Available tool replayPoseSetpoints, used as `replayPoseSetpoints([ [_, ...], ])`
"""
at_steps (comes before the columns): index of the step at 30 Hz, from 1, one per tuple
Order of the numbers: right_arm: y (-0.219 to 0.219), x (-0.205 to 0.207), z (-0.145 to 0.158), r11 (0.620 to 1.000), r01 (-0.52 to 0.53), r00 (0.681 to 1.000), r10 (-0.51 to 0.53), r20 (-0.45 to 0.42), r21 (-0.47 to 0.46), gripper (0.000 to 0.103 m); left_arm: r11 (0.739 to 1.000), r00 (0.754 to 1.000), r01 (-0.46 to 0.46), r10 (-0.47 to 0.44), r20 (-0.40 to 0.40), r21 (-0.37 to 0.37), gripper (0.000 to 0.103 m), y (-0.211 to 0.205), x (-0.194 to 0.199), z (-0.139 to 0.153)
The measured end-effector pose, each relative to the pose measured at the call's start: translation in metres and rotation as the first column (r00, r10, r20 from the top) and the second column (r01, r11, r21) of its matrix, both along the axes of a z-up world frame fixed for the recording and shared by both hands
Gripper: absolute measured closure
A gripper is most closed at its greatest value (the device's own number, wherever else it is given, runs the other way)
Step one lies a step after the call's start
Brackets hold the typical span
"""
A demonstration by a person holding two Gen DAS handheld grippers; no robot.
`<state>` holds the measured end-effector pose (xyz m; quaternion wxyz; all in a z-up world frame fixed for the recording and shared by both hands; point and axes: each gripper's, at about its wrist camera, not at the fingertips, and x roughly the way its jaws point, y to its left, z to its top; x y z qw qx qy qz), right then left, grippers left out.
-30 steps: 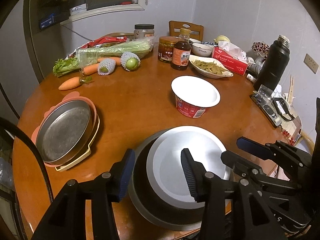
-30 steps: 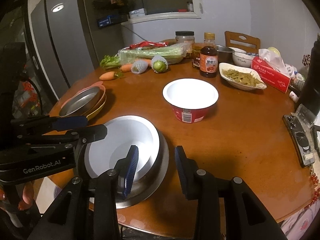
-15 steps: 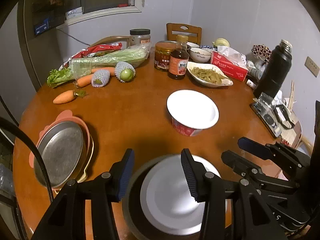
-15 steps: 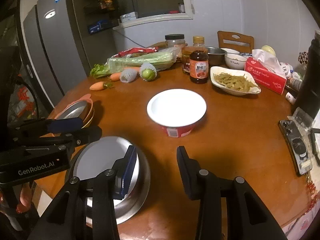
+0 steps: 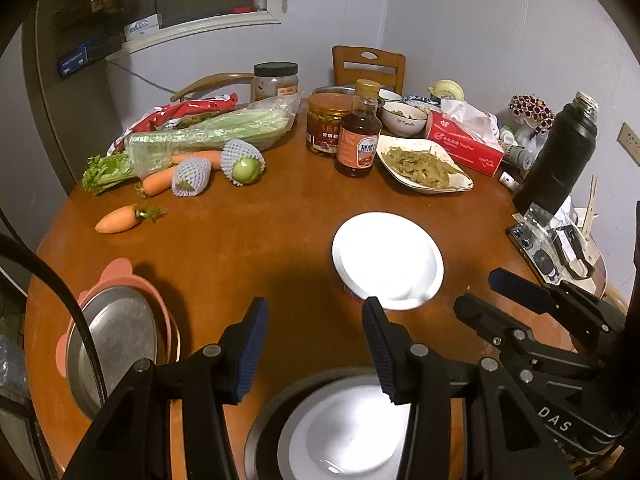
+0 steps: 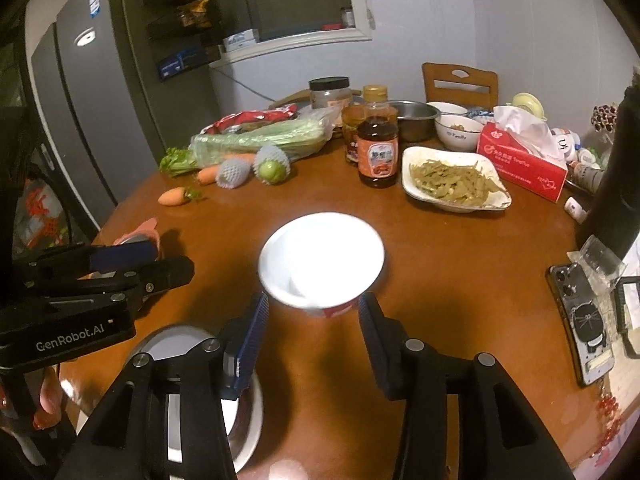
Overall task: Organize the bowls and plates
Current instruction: 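Move the left tool to the white plate on the other noodle cup, then grasp the second white plate with the left tool and lift it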
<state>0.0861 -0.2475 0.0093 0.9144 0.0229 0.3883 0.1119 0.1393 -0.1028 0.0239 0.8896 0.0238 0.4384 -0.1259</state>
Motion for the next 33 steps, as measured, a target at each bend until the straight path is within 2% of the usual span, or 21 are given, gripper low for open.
replayPoseSetpoints([
  [14,-0.023,0.034,-0.010,0.999,0.053,0.997,-0.053,-0.051,-0.006,0.054,0.999,0.998,0.035,-0.035,-0.049,-0.007,0.055,-0.026,0.037,-0.015],
  [33,-0.023,0.074,-0.046,0.999,0.037,0.991,-0.037,-0.132,-0.004,0.054,0.999,0.988,0.037,-0.033,-0.154,0.021,0.055,-0.037,0.074,-0.053],
])
